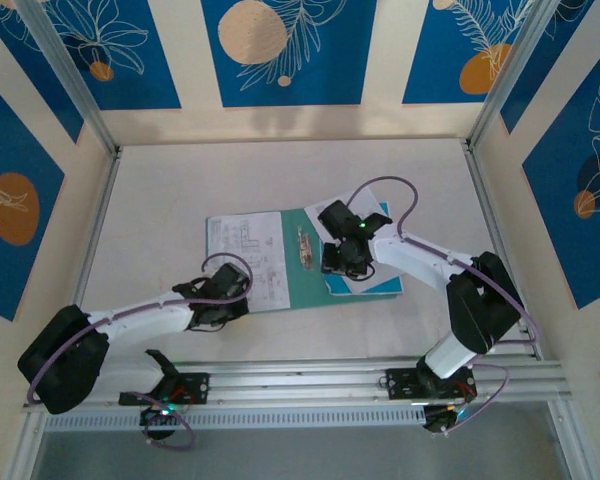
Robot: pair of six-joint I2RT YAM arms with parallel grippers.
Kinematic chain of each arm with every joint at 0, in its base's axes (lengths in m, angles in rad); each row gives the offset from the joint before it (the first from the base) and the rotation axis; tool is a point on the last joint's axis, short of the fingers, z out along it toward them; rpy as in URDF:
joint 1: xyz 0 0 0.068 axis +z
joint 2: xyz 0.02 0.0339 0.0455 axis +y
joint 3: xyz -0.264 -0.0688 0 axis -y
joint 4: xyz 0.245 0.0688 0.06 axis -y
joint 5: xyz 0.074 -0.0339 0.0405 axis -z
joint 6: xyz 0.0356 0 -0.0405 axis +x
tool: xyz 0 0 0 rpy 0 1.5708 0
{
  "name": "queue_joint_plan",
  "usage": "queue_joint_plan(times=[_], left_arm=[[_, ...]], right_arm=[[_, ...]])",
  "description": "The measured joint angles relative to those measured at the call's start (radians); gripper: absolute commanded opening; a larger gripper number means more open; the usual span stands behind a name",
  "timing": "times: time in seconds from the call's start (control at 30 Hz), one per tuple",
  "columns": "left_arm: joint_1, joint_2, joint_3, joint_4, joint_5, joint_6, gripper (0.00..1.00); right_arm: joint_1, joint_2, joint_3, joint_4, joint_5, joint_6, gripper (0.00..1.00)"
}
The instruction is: Put the files into the folder
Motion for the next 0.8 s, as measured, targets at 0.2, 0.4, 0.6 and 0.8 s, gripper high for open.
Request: queue_joint_plan(times=[0.2, 0.4, 0.6, 0.8], left_arm=[[0.014, -0.001, 0.002, -0.010, 0.000, 0.015, 0.00], [0.031, -0.012, 0.002, -0.031, 0.000, 0.026, 0.00], [0.042, -0.019, 0.002, -0.050, 0.001, 0.039, 0.00], [0.048, -0.020, 0.004, -0.059, 0.001, 0.050, 0.00]], right_arm=[[0.072, 0.130, 0.054, -0.009, 0.045, -0.099, 0.31], [0.105, 0.269, 0.128, -0.034, 0.095, -0.154, 0.29], [0.124, 0.310, 0.156, -0.055, 0.142, -0.194, 0.23], [0.150, 0.335, 0.163, -0.060, 0.169, -0.232, 0.13]])
